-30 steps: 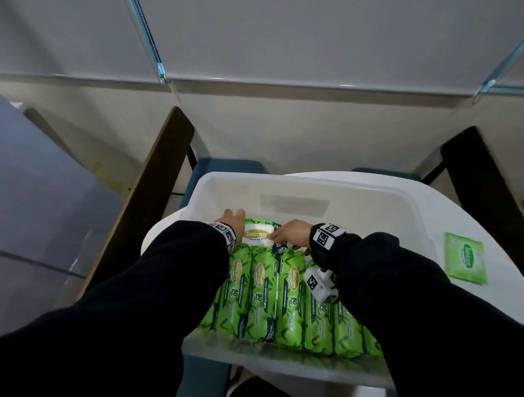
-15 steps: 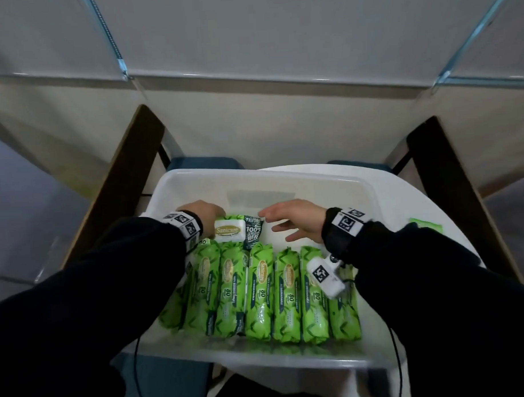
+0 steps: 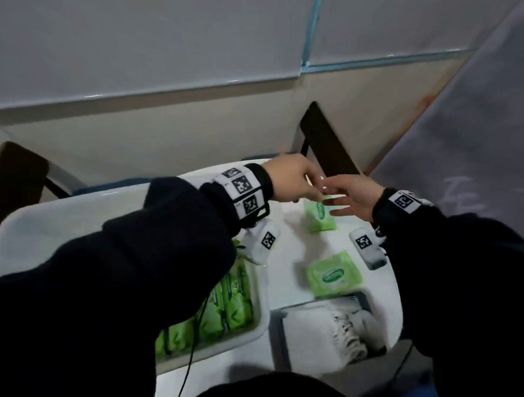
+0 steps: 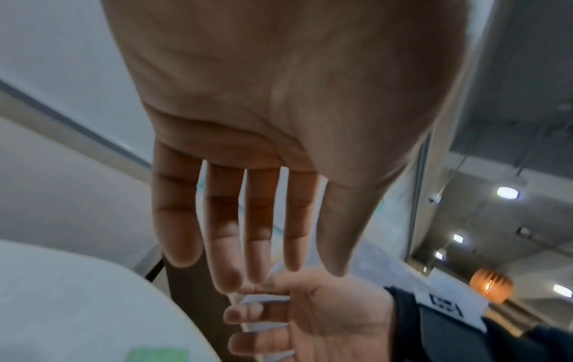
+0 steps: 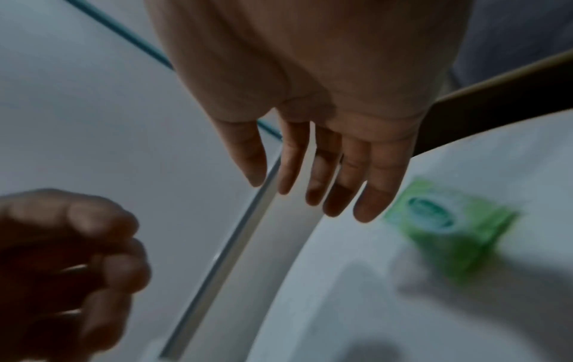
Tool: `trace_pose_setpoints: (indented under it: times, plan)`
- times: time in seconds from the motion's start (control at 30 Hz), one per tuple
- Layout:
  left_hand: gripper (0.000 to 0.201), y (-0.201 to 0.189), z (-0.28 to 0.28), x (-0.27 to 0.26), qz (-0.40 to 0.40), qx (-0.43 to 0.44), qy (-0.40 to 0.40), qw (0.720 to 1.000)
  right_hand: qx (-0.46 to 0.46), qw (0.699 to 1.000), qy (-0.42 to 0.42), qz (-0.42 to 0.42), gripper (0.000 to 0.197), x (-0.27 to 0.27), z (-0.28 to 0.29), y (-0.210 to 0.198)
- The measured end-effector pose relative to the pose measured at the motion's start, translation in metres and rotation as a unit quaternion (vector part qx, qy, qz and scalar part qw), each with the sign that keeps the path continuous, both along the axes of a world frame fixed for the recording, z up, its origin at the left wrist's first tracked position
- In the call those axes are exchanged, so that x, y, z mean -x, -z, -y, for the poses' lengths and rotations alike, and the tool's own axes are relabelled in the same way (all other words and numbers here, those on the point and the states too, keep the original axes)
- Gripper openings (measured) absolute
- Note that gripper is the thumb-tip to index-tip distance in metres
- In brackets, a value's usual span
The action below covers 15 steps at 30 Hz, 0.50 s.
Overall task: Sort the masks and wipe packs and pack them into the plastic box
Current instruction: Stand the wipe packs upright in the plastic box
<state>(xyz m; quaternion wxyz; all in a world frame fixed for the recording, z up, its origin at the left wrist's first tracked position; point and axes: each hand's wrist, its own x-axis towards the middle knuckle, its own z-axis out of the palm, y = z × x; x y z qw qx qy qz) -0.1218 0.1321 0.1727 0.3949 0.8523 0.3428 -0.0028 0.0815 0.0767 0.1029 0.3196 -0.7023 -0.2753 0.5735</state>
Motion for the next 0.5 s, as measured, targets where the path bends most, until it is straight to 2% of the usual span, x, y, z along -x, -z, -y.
trace_pose_setpoints:
  times: [0.07,0.17,0.23,0.33,0.5]
  plan:
    - [0.02,0.026,0.013,-0.048,-0.07,-0.002,0.019,0.997,0.045,0.998,0.018,0.04,0.024,-0.035,0.016,0.028]
    - [0.032,0.081,0.033,-0.099,-0.191,0.006,0.038,0.981,0.145,0.985,-0.005,0.089,0.009,-0.075,0.045,0.073]
    - [0.037,0.124,0.045,-0.118,-0.264,0.013,0.055,0.963,0.189,0.977,-0.037,0.095,0.012,-0.091,0.061,0.107]
    - [0.043,0.176,0.063,-0.123,-0.344,0.017,0.078,0.936,0.186,0.978,-0.053,0.083,0.021,-0.101,0.076,0.148]
    - [0.084,0.213,0.078,-0.119,-0.385,0.017,0.073,0.92,0.169,0.982,-0.06,0.061,0.032,-0.101,0.088,0.179]
